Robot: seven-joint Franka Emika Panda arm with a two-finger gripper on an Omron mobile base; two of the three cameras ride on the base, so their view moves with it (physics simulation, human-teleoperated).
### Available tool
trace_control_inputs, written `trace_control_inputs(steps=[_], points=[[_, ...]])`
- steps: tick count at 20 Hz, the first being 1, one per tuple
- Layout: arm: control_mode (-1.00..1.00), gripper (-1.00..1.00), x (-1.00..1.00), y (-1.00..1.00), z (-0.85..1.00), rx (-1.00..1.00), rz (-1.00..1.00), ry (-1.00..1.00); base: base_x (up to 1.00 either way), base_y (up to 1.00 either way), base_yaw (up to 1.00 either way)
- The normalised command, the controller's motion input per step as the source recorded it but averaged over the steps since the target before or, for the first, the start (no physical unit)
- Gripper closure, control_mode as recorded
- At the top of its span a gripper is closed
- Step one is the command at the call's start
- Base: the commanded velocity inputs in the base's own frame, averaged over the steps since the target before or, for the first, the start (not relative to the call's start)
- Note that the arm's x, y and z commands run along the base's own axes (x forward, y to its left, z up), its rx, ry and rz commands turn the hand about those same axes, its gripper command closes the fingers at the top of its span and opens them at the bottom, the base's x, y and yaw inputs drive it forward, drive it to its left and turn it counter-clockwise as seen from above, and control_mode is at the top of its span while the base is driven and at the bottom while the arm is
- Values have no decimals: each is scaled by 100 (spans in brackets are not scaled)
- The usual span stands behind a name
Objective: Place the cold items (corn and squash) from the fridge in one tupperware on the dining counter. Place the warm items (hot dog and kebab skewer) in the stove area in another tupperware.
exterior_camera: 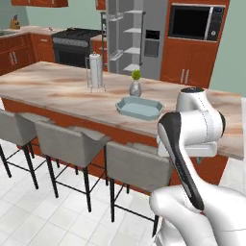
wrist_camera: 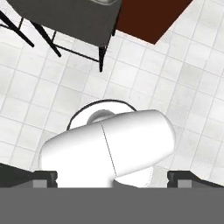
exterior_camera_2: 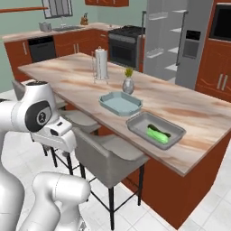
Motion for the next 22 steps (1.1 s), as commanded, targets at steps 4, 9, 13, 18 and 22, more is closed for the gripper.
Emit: trace_control_inputs(steps=[4, 9, 13, 18, 22], points=[[100, -100, 0, 0, 0, 0, 0, 0, 17, 100, -3], [100, -100, 0, 0, 0, 0, 0, 0, 56, 100, 21], [100, -100, 0, 0, 0, 0, 0, 0, 61, 100, 31], [100, -100, 0, 0, 0, 0, 0, 0, 61, 100, 9], [100, -100, 0, 0, 0, 0, 0, 0, 62, 100, -11]])
